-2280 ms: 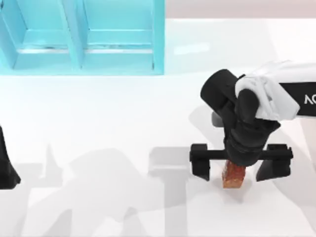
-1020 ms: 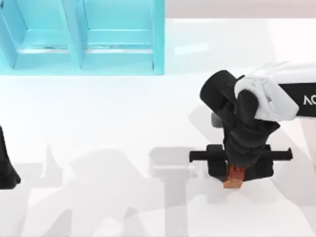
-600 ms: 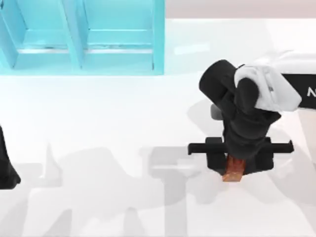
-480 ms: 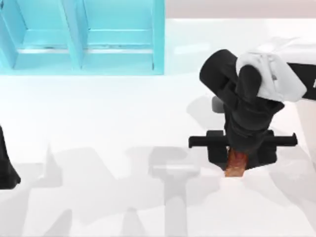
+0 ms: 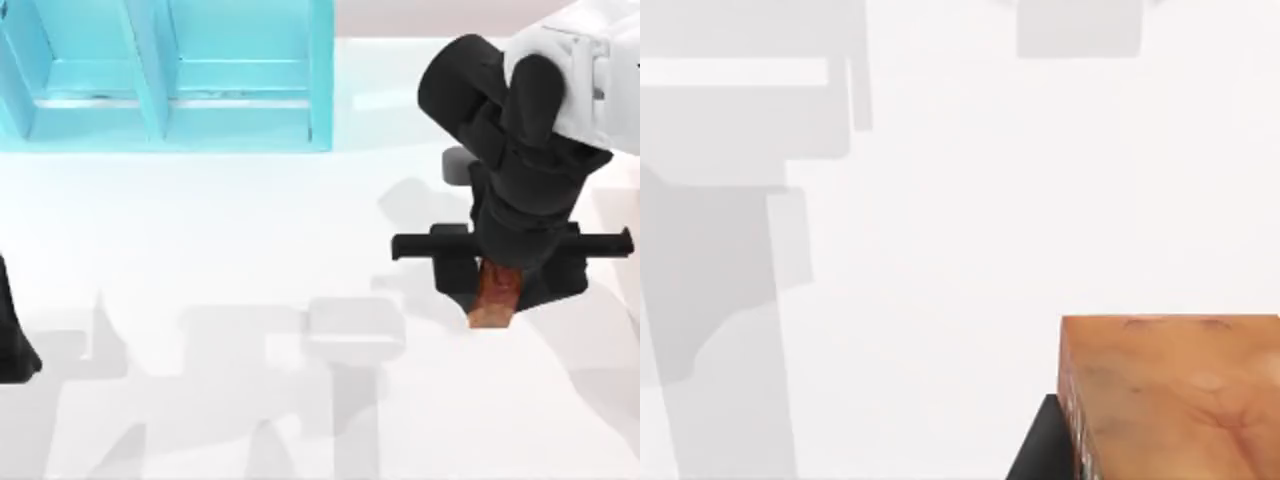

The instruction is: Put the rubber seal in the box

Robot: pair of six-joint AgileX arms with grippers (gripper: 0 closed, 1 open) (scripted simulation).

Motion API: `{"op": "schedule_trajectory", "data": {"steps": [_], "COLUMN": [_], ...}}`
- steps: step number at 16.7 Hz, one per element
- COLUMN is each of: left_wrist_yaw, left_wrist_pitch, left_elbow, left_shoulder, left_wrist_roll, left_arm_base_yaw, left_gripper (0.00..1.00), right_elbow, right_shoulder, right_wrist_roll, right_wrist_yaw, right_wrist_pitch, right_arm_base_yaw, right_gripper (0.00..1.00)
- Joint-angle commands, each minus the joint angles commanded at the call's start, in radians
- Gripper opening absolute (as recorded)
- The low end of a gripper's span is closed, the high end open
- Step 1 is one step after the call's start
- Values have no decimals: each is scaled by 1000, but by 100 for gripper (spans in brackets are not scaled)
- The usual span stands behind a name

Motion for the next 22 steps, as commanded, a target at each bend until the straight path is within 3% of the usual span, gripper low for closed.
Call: {"op": "schedule_trajectory", "data": {"steps": [4, 7, 17, 22], "left_wrist_yaw": [0, 0, 0, 0], "left_wrist_pitch": [0, 0, 0, 0], "left_elbow": [0, 0, 0, 0], "left_shoulder": [0, 0, 0, 0], "left_wrist_roll": [0, 0, 0, 0], "left_arm_base_yaw": [0, 0, 0, 0], "left_gripper": [100, 100, 100, 100], "right_elbow": [3, 40, 175, 209], "right_shoulder": [7, 20, 58, 35], "right_wrist_roll": [-11, -103, -853, -1050], "right_wrist_yaw": [-1, -2, 6, -2], "right_wrist_pitch": [-1, -25, -160, -177], "right_arm_base_yaw": [-10, -103, -852, -1048], "right_gripper": [0, 0, 0, 0]}}
